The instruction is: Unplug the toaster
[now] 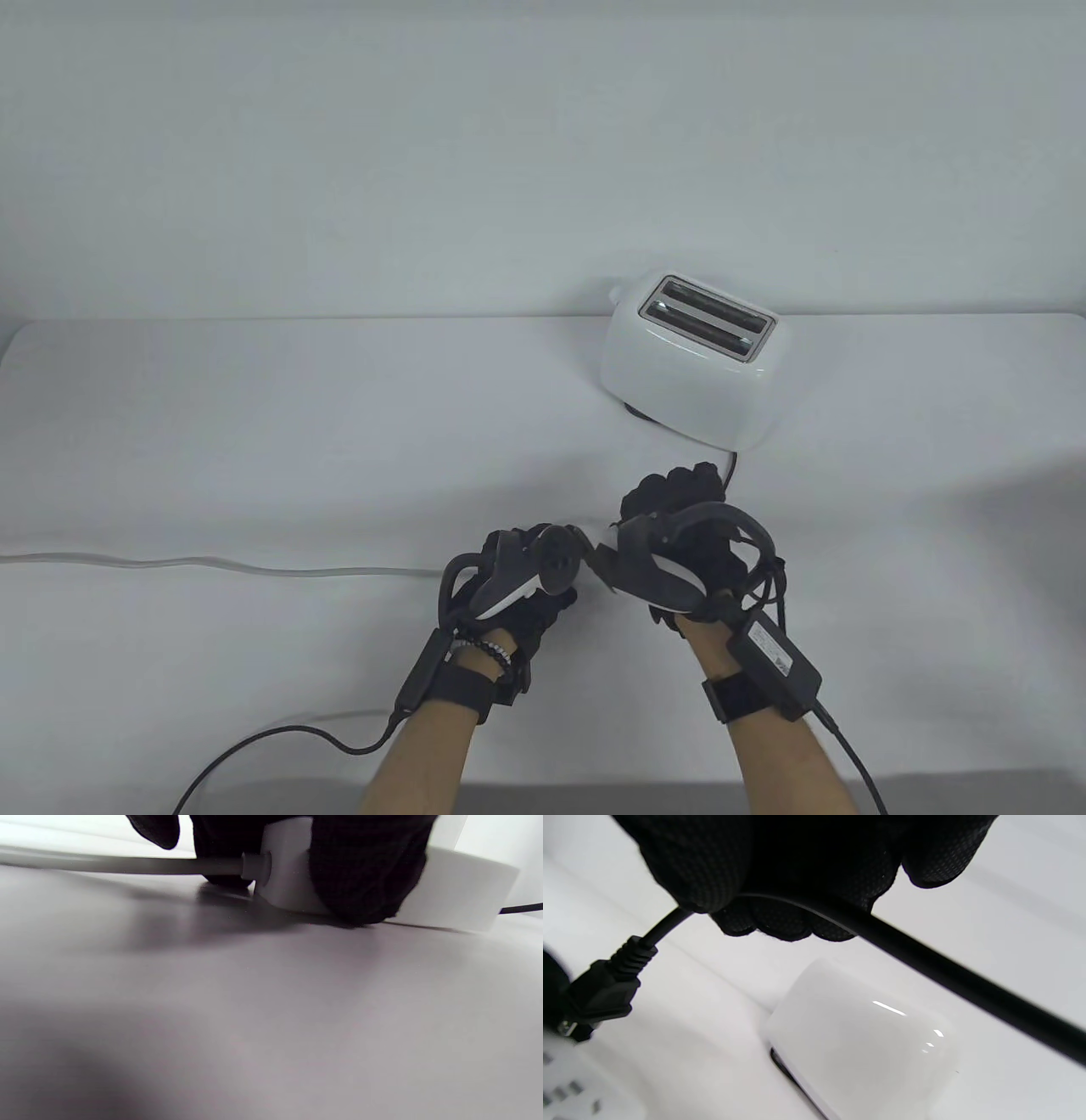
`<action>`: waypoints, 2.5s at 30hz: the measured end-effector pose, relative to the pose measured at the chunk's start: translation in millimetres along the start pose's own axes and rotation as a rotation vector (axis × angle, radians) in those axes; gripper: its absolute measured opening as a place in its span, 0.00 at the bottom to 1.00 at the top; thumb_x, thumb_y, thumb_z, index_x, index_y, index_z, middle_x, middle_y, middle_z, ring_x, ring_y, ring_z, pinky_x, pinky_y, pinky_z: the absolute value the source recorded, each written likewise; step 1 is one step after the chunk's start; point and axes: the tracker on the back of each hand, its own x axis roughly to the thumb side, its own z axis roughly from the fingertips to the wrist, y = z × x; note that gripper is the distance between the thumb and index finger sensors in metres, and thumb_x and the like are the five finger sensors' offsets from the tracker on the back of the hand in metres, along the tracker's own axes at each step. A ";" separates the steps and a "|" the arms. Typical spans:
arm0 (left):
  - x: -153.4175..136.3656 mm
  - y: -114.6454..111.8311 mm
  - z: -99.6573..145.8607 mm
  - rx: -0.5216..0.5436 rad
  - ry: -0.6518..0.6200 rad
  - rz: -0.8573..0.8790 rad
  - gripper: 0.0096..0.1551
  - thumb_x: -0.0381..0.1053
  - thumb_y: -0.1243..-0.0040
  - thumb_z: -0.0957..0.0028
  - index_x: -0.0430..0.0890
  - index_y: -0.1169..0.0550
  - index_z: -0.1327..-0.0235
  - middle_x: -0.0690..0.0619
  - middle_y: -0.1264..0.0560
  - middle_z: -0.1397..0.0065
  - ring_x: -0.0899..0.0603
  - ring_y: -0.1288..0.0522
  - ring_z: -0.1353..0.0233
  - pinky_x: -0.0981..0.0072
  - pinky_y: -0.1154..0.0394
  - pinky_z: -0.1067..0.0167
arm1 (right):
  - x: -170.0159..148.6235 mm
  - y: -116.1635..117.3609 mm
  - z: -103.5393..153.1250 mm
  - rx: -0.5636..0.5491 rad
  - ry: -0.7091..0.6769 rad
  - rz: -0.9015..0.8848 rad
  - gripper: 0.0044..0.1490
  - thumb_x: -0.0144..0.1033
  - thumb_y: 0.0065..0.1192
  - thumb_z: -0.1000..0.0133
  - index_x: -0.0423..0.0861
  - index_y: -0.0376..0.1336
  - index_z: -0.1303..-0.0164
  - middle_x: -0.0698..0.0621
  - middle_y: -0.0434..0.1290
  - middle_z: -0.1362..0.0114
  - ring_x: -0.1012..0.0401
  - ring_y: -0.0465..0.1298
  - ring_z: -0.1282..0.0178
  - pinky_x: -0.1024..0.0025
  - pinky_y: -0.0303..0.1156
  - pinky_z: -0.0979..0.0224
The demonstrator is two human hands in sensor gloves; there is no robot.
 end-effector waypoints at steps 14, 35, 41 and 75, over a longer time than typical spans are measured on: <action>-0.1 -0.5 -0.2 0.000 0.001 0.004 0.49 0.61 0.35 0.51 0.67 0.44 0.16 0.59 0.37 0.12 0.43 0.33 0.18 0.41 0.46 0.14 | -146.6 83.3 60.5 0.085 0.569 -0.641 0.26 0.41 0.66 0.56 0.50 0.72 0.48 0.51 0.79 0.45 0.56 0.77 0.45 0.43 0.67 0.35; -2.1 -0.8 -1.5 -0.003 0.001 0.023 0.49 0.61 0.34 0.52 0.67 0.43 0.17 0.59 0.37 0.12 0.43 0.34 0.18 0.41 0.46 0.14 | -154.9 199.4 81.8 0.403 0.666 -0.188 0.25 0.42 0.65 0.55 0.49 0.72 0.48 0.51 0.79 0.45 0.56 0.77 0.45 0.43 0.66 0.35; -3.0 -1.1 -1.8 -0.006 0.000 0.032 0.49 0.61 0.34 0.52 0.67 0.43 0.17 0.59 0.37 0.12 0.43 0.34 0.18 0.41 0.46 0.13 | -150.5 212.0 75.7 0.451 0.600 -0.071 0.25 0.44 0.69 0.55 0.50 0.74 0.49 0.52 0.79 0.44 0.56 0.77 0.44 0.42 0.66 0.34; -9.6 3.1 6.6 0.049 0.000 -0.094 0.61 0.71 0.37 0.57 0.65 0.56 0.15 0.58 0.50 0.06 0.37 0.49 0.08 0.31 0.52 0.15 | -132.3 140.3 64.6 0.280 0.449 -0.354 0.63 0.71 0.64 0.63 0.53 0.50 0.19 0.43 0.52 0.13 0.32 0.52 0.18 0.19 0.45 0.31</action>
